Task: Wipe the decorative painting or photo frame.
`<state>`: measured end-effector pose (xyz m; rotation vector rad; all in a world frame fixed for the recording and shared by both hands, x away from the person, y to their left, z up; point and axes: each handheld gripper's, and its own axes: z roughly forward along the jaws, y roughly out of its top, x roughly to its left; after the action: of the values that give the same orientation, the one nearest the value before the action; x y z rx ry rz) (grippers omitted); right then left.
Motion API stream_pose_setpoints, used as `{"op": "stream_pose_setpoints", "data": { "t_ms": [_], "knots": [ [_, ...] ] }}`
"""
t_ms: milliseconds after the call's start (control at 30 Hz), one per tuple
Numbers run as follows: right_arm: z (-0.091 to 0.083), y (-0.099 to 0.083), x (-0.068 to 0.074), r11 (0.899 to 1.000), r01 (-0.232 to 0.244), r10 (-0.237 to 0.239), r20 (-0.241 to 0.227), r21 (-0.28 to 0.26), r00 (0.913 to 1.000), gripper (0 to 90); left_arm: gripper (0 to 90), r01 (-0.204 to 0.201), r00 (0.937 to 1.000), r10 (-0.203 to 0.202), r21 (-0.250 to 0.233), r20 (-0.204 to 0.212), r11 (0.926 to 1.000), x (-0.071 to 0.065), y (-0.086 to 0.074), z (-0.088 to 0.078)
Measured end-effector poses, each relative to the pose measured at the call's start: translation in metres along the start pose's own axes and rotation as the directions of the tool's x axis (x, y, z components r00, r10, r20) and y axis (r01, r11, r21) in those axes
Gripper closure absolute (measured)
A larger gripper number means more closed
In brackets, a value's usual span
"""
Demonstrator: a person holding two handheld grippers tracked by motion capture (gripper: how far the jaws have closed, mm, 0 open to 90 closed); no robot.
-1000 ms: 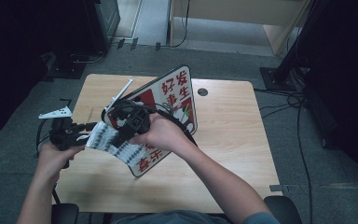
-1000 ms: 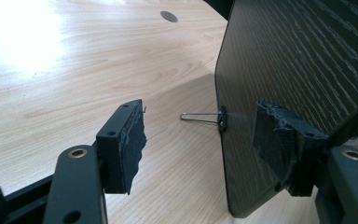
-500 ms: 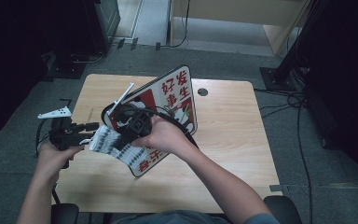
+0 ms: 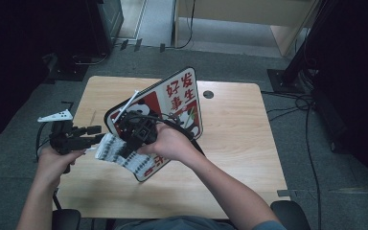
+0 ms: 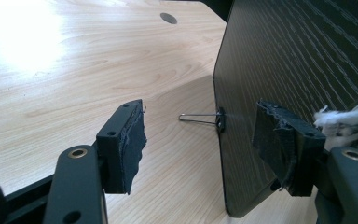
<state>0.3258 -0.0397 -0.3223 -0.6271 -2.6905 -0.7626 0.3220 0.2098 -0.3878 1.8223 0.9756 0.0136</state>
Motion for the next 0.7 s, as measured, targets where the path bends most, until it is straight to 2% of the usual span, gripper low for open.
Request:
{"op": "stream_pose_setpoints", "data": {
  "t_ms": [433,700],
  "knots": [
    [0.013,-0.011,-0.005,1.0,-0.014,0.014,-0.009,0.015,0.9999,77.5,34.8,-0.014,0.9999,0.014,0.01,0.0,0.9999,-0.006,0.004,-0.002],
    [0.02,-0.015,-0.006,1.0,-0.015,0.015,0.012,0.012,0.9998,77.5,36.1,-0.021,0.9998,0.021,-0.002,-0.003,0.9998,-0.009,0.006,-0.004]
  ]
}}
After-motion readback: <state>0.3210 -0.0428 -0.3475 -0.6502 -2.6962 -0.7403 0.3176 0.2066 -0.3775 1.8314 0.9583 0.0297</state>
